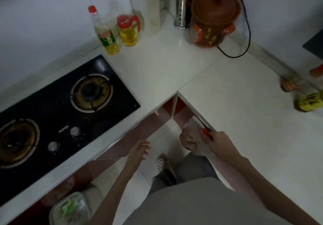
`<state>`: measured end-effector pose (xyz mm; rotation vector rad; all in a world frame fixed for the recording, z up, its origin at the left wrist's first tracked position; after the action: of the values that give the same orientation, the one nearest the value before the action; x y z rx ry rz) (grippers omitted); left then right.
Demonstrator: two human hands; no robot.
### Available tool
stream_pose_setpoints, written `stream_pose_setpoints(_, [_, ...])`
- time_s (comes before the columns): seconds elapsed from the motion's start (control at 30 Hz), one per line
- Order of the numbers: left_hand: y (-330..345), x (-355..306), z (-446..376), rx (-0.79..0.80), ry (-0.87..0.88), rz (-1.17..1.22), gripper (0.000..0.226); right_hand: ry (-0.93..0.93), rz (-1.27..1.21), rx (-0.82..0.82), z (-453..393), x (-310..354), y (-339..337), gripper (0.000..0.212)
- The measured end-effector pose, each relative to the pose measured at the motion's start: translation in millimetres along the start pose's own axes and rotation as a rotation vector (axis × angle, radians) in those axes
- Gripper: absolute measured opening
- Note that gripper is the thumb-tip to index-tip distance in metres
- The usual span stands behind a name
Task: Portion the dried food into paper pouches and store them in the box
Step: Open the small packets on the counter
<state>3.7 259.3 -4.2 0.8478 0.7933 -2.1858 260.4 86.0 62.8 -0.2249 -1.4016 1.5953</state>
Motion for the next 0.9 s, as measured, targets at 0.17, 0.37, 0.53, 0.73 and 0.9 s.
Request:
stream_pose_setpoints(0.17, [10.6,-64.1,-38.9,0.082,0.078,-0.015,0.020,-0.041,-0.126,-0.032,-53.6,49.3,-23.9,0.038])
stream_pose_setpoints(0.37, [35.1,-161.8,-64.8,0.085,0.149,0.116,0.013,0.007,-0.386,-0.016,-123.3,94.9,-49.9,0.041])
stream_pose_setpoints(0.53, [55.9,-239.1,-85.7,0.078,0.199,0.143,0.014,0.029,-0.472,0.019,-180.3,118.7,-73.5,0.043])
stream_pose_setpoints(0.73, [85.6,-290.8,-123.6,0.053,0.209,0.045,0.012,-0.155,-0.330,0.051,-229.4,140.3,-91.1,0.023])
stream_pose_setpoints(0.9, [90.9,-305.0,-147.5,-0.052,0.165,0.041,0.017,-0.136,-0.301,0.120,-259.7,145.7,-87.0,0.019])
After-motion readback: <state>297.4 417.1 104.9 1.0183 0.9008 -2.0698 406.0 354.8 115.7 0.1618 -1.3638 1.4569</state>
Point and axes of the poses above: each hand's wrist, its own z-axis away from the middle knuckle, its own y-axis out of the palm, x = y × z, the point moved 3 cm from there along -z, towards the middle knuckle, and after that the axes turned 7 degrees about -x, right-handed, at the moved point
